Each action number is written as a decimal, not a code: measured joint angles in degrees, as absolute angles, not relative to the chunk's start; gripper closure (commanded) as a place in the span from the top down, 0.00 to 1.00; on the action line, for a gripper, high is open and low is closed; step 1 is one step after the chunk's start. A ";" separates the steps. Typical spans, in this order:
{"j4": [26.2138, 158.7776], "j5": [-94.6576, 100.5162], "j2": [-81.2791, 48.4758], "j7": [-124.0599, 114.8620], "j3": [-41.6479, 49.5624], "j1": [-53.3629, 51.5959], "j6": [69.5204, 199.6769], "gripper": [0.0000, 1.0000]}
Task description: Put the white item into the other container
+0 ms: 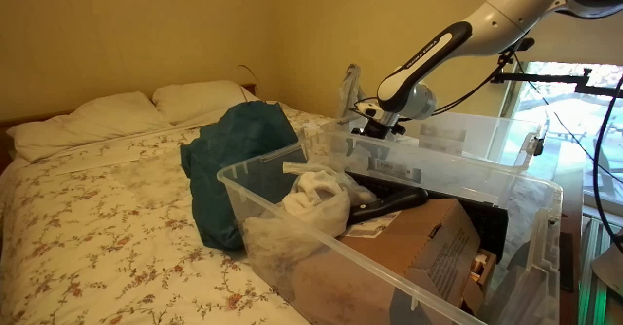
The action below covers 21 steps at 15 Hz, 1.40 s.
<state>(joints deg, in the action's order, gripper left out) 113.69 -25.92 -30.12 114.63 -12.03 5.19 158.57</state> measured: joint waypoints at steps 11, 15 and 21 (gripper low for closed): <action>108.57 -22.50 -36.83 107.47 -16.52 6.57 160.63 0.50; 108.44 -19.56 -37.36 104.51 -16.50 6.68 160.63 0.19; 108.41 -16.64 -37.14 101.00 -16.56 7.11 160.51 0.03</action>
<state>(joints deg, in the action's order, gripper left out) 108.41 -16.64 -37.14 101.00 -16.56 7.11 160.51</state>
